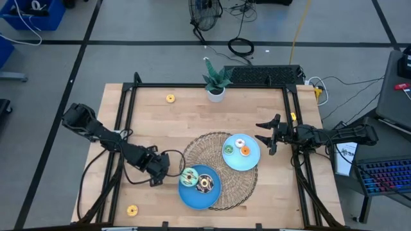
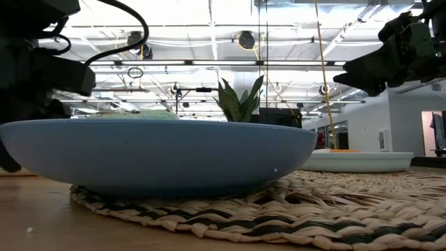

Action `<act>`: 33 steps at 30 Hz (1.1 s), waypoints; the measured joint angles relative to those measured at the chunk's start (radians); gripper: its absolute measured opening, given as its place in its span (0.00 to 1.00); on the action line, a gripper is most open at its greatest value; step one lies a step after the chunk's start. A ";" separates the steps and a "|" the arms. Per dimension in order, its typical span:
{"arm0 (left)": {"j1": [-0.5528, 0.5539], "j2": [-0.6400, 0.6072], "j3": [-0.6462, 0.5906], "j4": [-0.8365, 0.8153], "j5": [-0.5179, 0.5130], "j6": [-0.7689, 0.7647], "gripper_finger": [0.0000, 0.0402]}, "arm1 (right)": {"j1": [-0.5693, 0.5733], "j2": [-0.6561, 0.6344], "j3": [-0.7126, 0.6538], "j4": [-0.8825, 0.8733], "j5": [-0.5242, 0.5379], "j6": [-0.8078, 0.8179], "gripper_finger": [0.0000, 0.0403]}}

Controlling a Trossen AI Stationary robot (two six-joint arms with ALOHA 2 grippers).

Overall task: Pick & Place donuts
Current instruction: Put the large white donut on the blue plate

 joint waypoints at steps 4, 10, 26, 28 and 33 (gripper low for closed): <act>0.000 0.000 0.000 0.000 0.020 -0.012 0.15 | 0.000 0.000 0.000 0.000 0.000 0.000 0.60; -0.002 0.000 0.000 0.022 0.047 0.046 0.05 | 0.000 0.000 0.000 0.000 0.000 0.000 0.60; -0.107 -0.002 0.417 -0.032 -0.049 0.285 0.08 | 0.000 0.000 0.000 0.000 0.000 0.000 0.60; -0.122 -0.002 0.474 -0.034 -0.088 0.313 0.06 | 0.000 0.000 0.000 0.000 0.000 0.000 0.60; -0.131 0.038 0.604 -0.035 -0.142 0.402 0.03 | 0.000 0.000 0.000 0.000 0.000 0.000 0.60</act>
